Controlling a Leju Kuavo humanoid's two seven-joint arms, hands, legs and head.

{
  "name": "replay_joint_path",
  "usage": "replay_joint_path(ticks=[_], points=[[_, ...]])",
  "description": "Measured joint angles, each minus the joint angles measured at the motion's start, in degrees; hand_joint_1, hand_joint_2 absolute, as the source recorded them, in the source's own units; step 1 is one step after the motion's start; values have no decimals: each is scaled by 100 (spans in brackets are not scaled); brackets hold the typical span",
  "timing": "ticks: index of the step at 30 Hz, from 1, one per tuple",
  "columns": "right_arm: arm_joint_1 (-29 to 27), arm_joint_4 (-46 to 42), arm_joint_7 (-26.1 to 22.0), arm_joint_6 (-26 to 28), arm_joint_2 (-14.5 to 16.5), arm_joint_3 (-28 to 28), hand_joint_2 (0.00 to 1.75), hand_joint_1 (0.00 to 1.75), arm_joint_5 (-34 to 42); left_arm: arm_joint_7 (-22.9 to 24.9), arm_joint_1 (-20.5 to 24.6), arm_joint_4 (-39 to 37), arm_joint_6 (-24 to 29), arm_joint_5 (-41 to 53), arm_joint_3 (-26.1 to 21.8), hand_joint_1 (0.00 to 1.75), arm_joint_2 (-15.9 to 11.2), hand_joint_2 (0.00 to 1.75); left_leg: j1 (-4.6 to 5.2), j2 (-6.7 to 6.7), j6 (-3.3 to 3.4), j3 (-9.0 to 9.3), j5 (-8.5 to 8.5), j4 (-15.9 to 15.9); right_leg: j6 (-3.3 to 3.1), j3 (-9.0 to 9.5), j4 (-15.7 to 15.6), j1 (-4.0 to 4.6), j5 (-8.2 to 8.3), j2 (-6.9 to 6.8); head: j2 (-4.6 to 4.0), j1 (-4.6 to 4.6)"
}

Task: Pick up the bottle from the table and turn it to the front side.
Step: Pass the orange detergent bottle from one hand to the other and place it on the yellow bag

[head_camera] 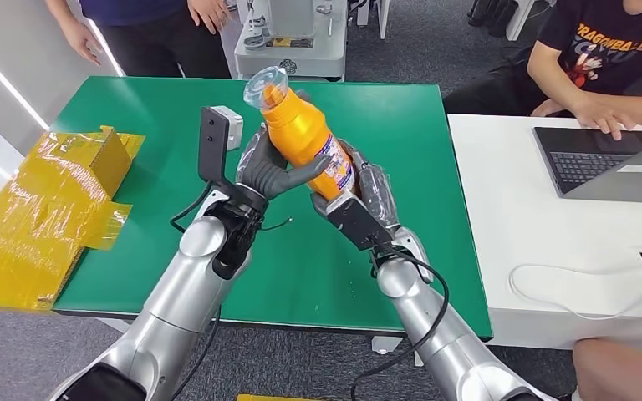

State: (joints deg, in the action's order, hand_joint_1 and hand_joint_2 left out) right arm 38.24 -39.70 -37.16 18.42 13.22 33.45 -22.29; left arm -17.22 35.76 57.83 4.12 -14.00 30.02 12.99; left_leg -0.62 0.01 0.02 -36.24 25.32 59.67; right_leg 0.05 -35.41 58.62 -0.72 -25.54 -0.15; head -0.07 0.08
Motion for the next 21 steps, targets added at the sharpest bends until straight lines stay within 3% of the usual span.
replay_joint_path(ticks=[7,11,15,21], points=[[92,235,-21,60,118,4,175,175,-14,4,2,0,25,-38,-1,3,58,175,0,0,0,0,0,0,0,0,0,0,0,0,0,0],[147,336,-11,90,149,4,175,175,-47,4,3,-1,25,-40,0,98,90,175,1,0,0,0,0,1,0,0,-1,-1,0,0,0,0],[216,423,14,111,151,4,175,175,-79,4,4,-18,21,-40,1,171,118,175,1,0,0,0,0,1,0,0,-1,-1,0,-1,0,-1],[271,530,22,168,153,4,175,175,-108,-3,14,-51,35,-33,-1,175,135,175,0,0,0,0,0,1,0,0,-1,0,0,1,0,1]])
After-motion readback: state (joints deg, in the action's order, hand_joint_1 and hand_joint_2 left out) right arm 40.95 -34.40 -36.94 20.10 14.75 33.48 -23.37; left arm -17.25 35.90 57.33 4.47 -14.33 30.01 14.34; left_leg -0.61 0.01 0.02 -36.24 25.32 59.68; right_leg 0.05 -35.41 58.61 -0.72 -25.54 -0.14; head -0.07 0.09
